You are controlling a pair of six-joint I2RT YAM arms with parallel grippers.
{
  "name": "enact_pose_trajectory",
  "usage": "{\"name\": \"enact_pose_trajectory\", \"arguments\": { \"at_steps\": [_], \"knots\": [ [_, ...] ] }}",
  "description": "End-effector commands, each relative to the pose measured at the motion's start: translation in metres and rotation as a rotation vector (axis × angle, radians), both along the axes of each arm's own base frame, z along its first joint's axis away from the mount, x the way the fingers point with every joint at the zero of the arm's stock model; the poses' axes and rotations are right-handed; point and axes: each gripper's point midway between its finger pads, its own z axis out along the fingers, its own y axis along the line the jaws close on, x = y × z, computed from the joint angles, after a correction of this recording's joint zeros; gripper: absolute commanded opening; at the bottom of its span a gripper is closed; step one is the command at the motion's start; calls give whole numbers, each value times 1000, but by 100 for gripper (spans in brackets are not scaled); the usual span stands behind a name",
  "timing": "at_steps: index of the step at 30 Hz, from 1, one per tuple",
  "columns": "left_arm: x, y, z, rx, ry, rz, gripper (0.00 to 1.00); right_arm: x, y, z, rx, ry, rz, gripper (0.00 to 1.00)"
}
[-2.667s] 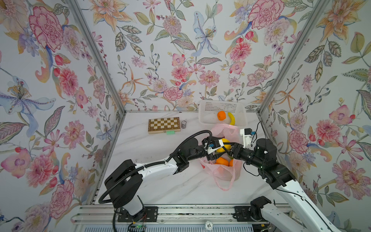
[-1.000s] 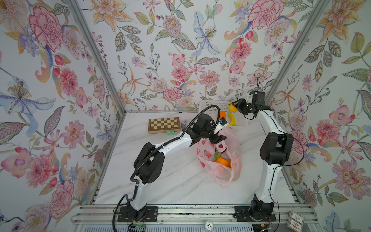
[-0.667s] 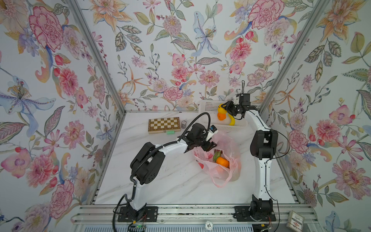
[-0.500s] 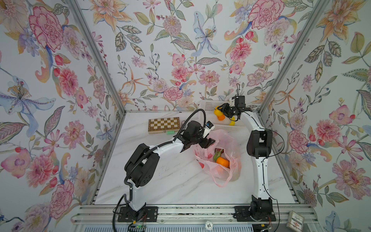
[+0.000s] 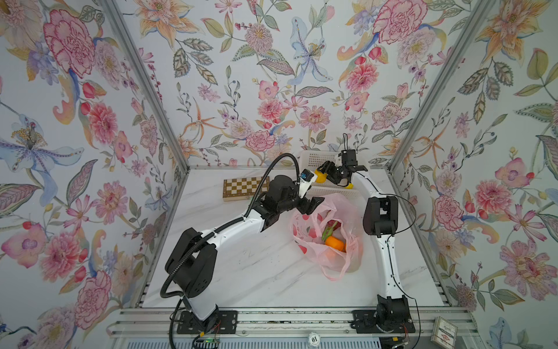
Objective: Untie the knot of the plastic bag and take out the fruit
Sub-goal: Place the fruit in the basket, then pick up the fruit from the plastic bag.
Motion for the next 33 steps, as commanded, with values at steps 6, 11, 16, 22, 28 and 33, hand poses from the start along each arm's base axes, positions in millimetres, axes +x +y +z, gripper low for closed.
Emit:
{"name": "enact_pose_trajectory", "arguments": {
  "at_steps": [6, 11, 16, 22, 28, 33],
  "knots": [
    [-18, 13, 31, -64, 9, 53, 74, -21, -11, 86, -70, -98, 6, 78],
    [-36, 2, 17, 0, 35, 55, 63, -55, -27, 133, -119, -147, 1, 86],
    [-57, -13, 10, 32, 41, 11, 55, -112, -45, 176, -165, -211, -11, 85],
    [-72, -33, -13, 89, 91, -54, 50, -207, -72, 193, -237, -260, -74, 86],
    [-86, -51, -39, 156, 112, -145, 47, -296, -84, 171, -252, -214, -133, 86],
    [-92, -60, -58, 214, 152, -173, 42, -357, -74, 135, -253, -92, -117, 84]
  ]
}}
